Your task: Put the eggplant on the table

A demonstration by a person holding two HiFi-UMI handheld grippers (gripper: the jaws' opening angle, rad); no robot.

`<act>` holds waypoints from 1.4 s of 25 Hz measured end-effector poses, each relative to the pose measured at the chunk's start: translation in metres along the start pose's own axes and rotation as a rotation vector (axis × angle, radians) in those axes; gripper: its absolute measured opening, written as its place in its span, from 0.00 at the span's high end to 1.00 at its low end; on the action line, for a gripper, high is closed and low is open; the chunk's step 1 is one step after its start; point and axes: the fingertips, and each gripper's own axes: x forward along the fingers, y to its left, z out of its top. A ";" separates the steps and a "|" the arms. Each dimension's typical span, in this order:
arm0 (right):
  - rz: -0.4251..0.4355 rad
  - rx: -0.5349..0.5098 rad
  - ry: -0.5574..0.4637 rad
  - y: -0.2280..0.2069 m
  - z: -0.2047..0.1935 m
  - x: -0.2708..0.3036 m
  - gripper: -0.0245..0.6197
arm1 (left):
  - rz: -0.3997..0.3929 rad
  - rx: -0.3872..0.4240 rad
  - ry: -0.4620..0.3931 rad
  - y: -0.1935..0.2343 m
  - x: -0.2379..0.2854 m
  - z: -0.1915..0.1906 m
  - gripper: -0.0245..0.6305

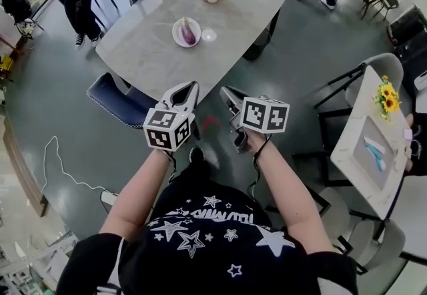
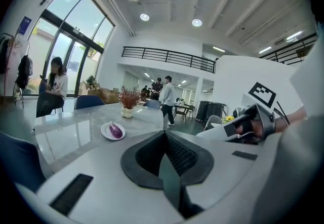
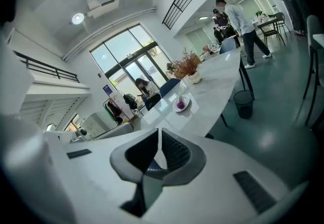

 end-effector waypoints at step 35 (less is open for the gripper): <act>0.143 -0.395 0.038 0.104 -0.147 -0.167 0.93 | 0.166 -0.021 -0.050 -0.161 -0.183 -0.071 0.95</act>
